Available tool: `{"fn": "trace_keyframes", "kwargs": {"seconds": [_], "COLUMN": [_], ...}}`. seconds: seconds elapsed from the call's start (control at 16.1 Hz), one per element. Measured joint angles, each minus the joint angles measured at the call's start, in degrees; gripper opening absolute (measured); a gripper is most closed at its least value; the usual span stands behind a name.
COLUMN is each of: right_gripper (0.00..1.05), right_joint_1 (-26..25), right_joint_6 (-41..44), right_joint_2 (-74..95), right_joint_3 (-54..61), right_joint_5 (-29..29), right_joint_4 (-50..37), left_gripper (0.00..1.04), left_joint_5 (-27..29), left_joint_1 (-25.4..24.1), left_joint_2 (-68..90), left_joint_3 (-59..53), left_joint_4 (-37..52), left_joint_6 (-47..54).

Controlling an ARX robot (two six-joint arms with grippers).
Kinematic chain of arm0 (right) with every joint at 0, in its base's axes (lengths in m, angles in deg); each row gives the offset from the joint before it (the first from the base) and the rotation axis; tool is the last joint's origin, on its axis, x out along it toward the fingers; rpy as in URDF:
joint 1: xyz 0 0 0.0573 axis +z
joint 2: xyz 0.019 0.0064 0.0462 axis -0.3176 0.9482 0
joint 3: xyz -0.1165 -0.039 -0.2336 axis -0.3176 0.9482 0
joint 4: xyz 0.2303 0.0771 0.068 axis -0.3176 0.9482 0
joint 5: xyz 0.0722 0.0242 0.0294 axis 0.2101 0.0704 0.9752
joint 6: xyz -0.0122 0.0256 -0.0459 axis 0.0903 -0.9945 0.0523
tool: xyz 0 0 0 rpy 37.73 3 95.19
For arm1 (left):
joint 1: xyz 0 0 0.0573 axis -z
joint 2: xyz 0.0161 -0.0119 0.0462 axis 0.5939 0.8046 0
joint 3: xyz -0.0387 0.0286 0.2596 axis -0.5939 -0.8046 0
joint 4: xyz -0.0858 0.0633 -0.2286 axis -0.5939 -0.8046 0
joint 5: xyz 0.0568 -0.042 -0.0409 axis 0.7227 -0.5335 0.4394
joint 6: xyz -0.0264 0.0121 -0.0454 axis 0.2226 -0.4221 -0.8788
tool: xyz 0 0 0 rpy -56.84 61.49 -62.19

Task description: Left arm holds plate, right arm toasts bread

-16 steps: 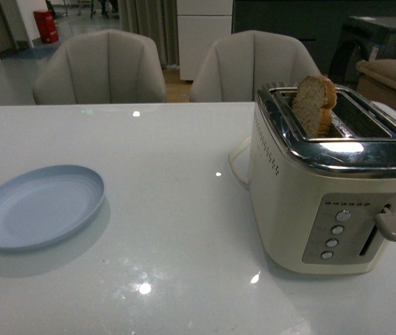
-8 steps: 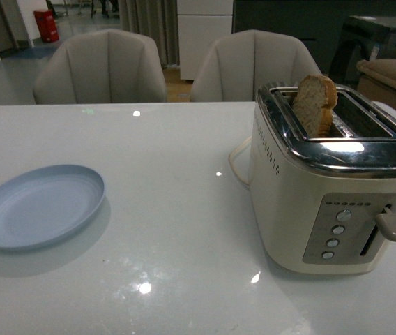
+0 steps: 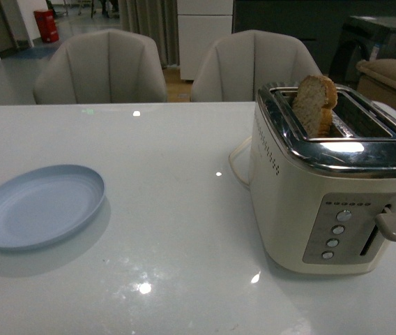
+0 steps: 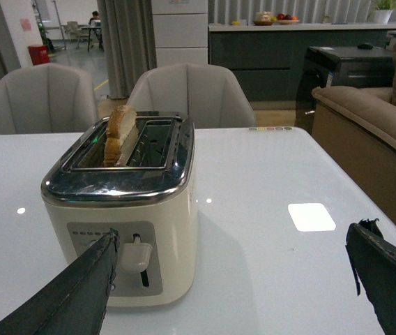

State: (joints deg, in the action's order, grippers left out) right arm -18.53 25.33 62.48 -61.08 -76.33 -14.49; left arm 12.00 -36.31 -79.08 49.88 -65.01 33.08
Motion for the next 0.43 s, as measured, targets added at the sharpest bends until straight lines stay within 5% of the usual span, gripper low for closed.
{"fn": "trace_keyframes", "kwargs": {"seconds": [0.43], "right_gripper": [0.98], "right_joint_1": [0.0], "right_joint_6": [0.0], "right_joint_2": [0.0], "right_joint_3": [0.0], "right_joint_5": [0.0], "right_joint_4": [0.0], "left_gripper": [0.98], "left_joint_5": [0.0], "left_joint_1": [0.0], "left_joint_2": [0.0], "left_joint_3": [0.0], "left_joint_4": [0.0], "left_joint_6": [0.0]}}
